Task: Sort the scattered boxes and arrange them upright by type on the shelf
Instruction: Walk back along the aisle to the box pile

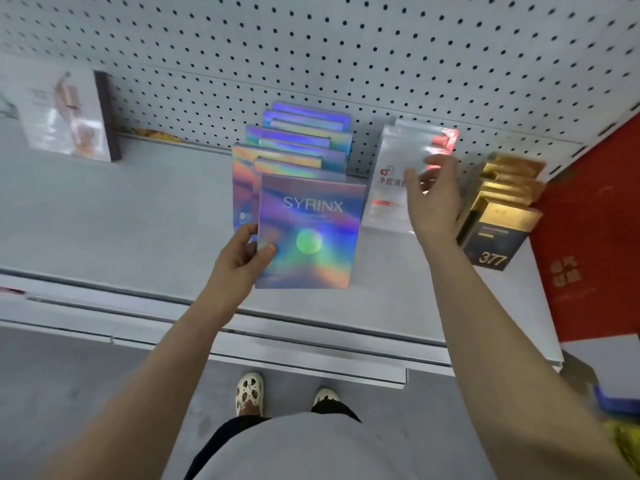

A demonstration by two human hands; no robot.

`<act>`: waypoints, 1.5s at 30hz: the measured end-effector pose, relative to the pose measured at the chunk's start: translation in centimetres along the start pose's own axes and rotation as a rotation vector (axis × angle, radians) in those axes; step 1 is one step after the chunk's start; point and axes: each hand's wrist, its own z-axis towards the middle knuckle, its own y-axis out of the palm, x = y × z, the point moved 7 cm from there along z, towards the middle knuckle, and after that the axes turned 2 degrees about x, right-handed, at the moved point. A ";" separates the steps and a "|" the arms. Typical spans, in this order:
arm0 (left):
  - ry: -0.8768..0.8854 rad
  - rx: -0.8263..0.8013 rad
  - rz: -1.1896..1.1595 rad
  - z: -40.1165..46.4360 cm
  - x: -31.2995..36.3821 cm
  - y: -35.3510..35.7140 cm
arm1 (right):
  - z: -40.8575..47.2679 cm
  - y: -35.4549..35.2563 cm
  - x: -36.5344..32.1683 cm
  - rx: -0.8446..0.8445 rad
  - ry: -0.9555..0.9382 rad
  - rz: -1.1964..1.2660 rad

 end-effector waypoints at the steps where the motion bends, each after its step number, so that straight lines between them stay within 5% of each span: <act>1: -0.008 -0.008 0.007 0.0 -0.2 -0.1 | -1.3 1.7 -1.0 -0.206 0.037 0.106; 3: -0.025 -0.011 0.013 0.2 -0.9 -0.3 | -3.9 4.4 -2.7 -0.543 0.018 0.168; 5: -0.021 0.014 0.050 0.4 -1.5 -0.6 | -5.8 5.7 -3.6 -0.656 -0.114 0.060; 16: 0.078 0.266 0.383 2.7 -1.4 -4.7 | -8.4 7.9 -8.8 -0.338 -0.595 -0.291; 25: -0.001 0.227 0.531 4.6 -2.3 -4.7 | -7.5 8.9 -8.5 -0.245 -0.682 -0.362; 31: 0.013 0.248 0.504 4.1 -1.9 -4.6 | -7.5 9.0 -8.9 -0.278 -0.707 -0.398; 39: 0.061 0.482 0.432 -1.1 -0.7 -8.4 | -10.0 9.3 -11.1 -0.157 -0.803 -0.323; 45: 0.030 0.658 0.408 -7.8 -1.2 -15.3 | -16.8 15.3 -12.8 -0.397 -0.811 -0.198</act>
